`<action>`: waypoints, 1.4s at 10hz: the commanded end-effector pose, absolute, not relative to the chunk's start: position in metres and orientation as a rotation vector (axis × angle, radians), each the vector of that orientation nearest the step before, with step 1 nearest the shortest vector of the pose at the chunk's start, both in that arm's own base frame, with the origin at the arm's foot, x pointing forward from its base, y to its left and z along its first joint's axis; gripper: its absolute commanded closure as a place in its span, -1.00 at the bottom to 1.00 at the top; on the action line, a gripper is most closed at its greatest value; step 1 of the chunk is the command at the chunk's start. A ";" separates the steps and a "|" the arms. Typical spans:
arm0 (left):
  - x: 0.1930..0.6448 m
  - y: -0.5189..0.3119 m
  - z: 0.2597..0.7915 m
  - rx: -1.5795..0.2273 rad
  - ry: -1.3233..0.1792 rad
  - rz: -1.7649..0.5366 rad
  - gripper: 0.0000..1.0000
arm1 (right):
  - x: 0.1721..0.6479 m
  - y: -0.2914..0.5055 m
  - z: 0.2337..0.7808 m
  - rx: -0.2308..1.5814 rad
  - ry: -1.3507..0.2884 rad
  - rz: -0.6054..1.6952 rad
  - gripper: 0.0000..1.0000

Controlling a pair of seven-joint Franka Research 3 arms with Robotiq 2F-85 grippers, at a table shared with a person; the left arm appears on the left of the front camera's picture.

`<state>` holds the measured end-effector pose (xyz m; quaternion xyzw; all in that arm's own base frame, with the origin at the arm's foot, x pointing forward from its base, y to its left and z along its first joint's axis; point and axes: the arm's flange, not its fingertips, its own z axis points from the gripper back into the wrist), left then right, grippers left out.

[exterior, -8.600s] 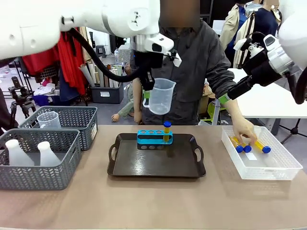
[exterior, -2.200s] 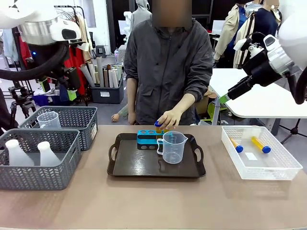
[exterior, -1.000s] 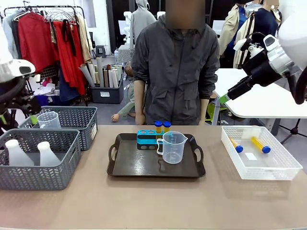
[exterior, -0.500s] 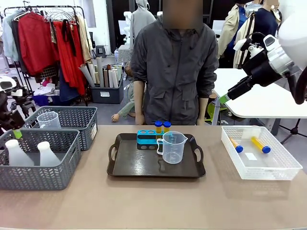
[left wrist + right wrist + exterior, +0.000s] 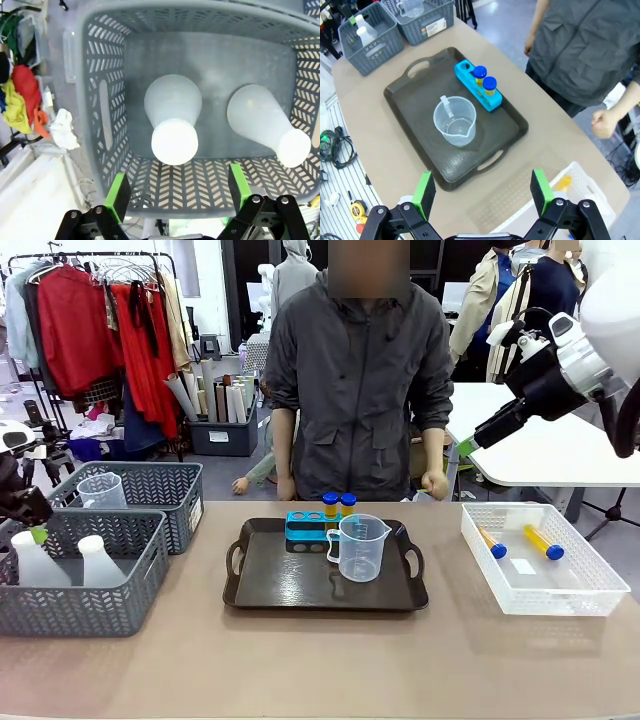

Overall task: Prepare the laboratory tools.
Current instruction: Pick up one Small flask and place it on the Handle tray.

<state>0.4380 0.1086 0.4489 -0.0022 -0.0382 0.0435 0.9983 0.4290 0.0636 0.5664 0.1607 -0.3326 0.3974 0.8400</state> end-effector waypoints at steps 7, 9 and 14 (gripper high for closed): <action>0.452 0.105 0.452 -0.005 -0.076 0.044 -1.00 | 0.431 0.063 0.567 0.367 -0.718 0.841 -1.00; 0.463 0.103 0.446 -0.014 -0.065 0.037 -1.00 | 0.431 0.063 0.567 0.367 -0.718 0.841 -1.00; 0.470 0.106 0.437 -0.013 -0.018 0.020 0.47 | 0.431 0.063 0.567 0.367 -0.718 0.841 -1.00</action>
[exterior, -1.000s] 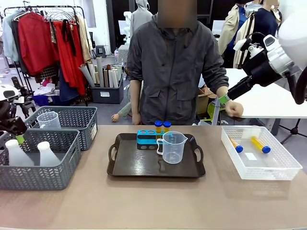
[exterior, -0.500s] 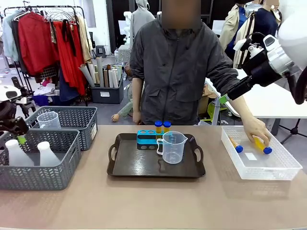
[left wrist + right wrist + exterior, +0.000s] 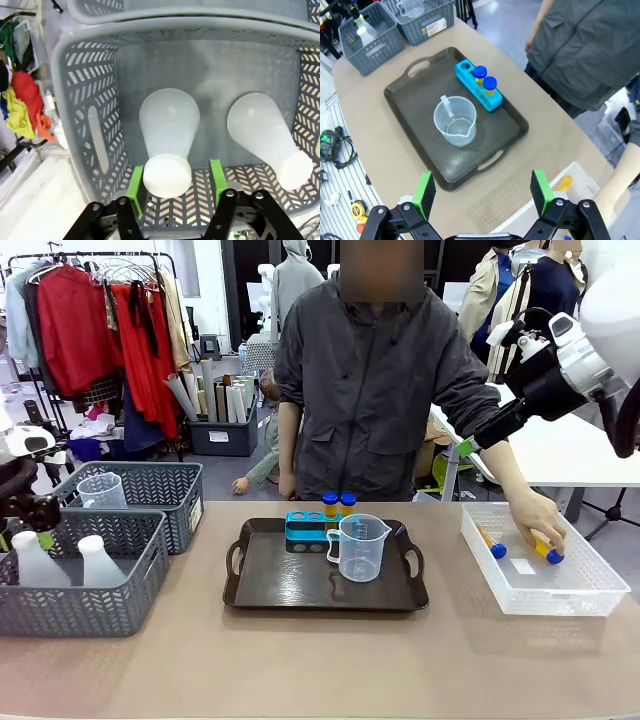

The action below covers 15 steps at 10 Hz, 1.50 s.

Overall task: Prepare the laboratory tools.
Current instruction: Pick up one Small flask and place it on the Handle tray.

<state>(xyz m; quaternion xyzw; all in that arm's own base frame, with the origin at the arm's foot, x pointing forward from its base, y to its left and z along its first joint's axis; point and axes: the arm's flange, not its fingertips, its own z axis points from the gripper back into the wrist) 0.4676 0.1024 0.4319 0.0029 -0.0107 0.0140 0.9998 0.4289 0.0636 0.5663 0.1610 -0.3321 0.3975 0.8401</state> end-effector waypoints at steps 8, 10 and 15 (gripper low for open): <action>0.462 0.073 0.503 0.030 -0.057 0.030 1.00 | 0.431 0.063 0.567 0.367 -0.718 0.841 -1.00; 0.458 0.048 0.550 0.015 -0.027 -0.017 1.00 | 0.431 0.063 0.567 0.367 -0.718 0.841 -1.00; 0.453 -0.028 0.665 0.161 -0.163 -0.215 1.00 | 0.431 0.063 0.567 0.367 -0.718 0.841 -1.00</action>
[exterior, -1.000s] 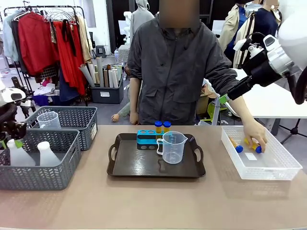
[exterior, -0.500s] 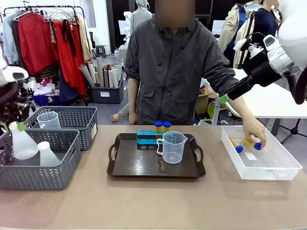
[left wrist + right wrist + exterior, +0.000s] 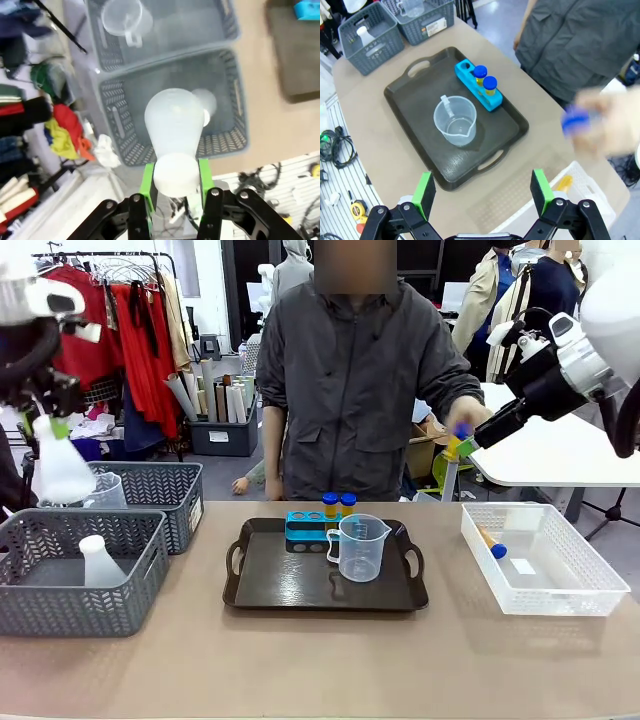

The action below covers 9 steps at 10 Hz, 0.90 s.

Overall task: Prepare the laboratory tools.
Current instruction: Pick up one Small flask and place it on the Handle tray.

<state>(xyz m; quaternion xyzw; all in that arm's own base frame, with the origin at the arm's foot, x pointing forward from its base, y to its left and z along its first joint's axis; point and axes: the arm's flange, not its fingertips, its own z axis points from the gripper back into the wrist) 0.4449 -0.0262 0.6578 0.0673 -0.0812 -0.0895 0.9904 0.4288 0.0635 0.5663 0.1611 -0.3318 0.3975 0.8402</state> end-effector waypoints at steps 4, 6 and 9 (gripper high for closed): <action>0.448 -0.100 0.701 0.170 -0.135 -0.412 1.00 | 0.431 0.063 0.567 0.367 -0.718 0.841 -1.00; 0.444 -0.099 0.695 0.166 -0.167 -0.365 1.00 | 0.431 0.063 0.567 0.367 -0.718 0.841 -1.00; 0.444 -0.099 0.695 0.166 -0.167 -0.365 1.00 | 0.431 0.063 0.567 0.367 -0.718 0.841 -1.00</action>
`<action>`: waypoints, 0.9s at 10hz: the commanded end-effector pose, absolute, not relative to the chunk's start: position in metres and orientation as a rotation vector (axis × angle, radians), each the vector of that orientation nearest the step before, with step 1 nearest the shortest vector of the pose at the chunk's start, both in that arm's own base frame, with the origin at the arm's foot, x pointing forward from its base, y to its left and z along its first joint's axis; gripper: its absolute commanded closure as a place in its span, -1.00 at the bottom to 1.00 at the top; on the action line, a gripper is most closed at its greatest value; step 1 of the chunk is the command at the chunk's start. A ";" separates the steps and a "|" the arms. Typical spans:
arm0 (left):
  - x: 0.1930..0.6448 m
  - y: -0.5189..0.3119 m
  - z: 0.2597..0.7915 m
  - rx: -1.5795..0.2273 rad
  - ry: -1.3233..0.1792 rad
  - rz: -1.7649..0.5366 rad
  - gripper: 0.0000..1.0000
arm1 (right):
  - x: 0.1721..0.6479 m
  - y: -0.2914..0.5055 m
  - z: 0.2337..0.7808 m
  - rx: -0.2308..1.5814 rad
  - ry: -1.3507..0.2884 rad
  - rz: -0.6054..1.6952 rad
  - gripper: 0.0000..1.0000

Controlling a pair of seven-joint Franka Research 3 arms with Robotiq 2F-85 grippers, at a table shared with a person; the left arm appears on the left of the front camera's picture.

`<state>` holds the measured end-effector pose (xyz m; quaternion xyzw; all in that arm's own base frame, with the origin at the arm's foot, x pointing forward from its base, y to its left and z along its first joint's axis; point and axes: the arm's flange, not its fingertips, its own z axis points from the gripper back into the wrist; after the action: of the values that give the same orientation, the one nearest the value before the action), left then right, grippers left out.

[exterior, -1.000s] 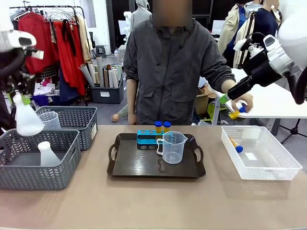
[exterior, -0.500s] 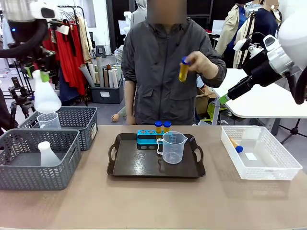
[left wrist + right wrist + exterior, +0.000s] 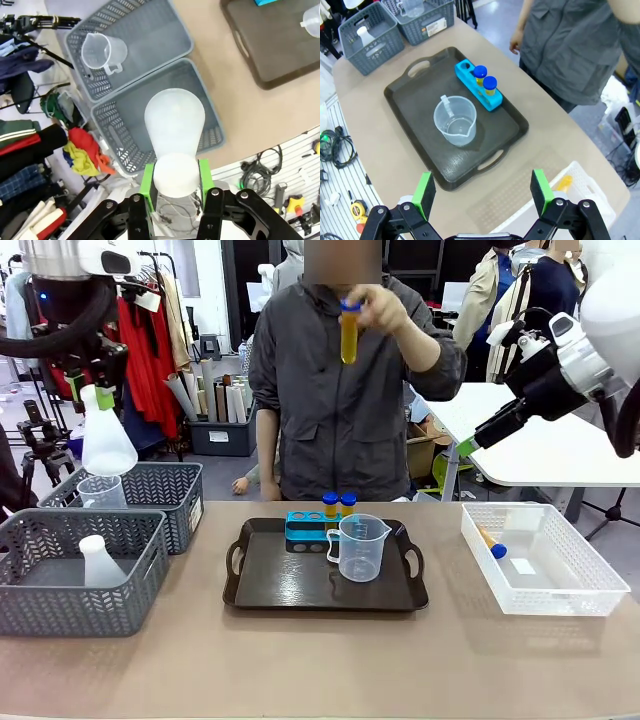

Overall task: Prepare the laboratory tools.
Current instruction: Pick up one Small flask and place it on the Handle tray.

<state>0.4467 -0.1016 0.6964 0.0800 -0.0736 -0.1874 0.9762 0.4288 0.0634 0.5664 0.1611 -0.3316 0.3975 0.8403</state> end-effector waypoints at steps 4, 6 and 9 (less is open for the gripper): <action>0.446 -0.117 0.712 0.206 -0.172 -0.431 1.00 | 0.431 0.063 0.567 0.367 -0.718 0.841 -1.00; 0.461 -0.156 0.730 0.261 -0.158 -0.497 1.00 | 0.431 0.063 0.567 0.367 -0.718 0.841 -1.00; 0.495 -0.215 0.728 0.234 -0.189 -0.626 1.00 | 0.431 0.063 0.567 0.367 -0.718 0.841 -1.00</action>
<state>0.4774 -0.2124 0.7180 0.1122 -0.0939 -0.2914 0.9454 0.4288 0.0636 0.5666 0.1610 -0.3315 0.3978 0.8402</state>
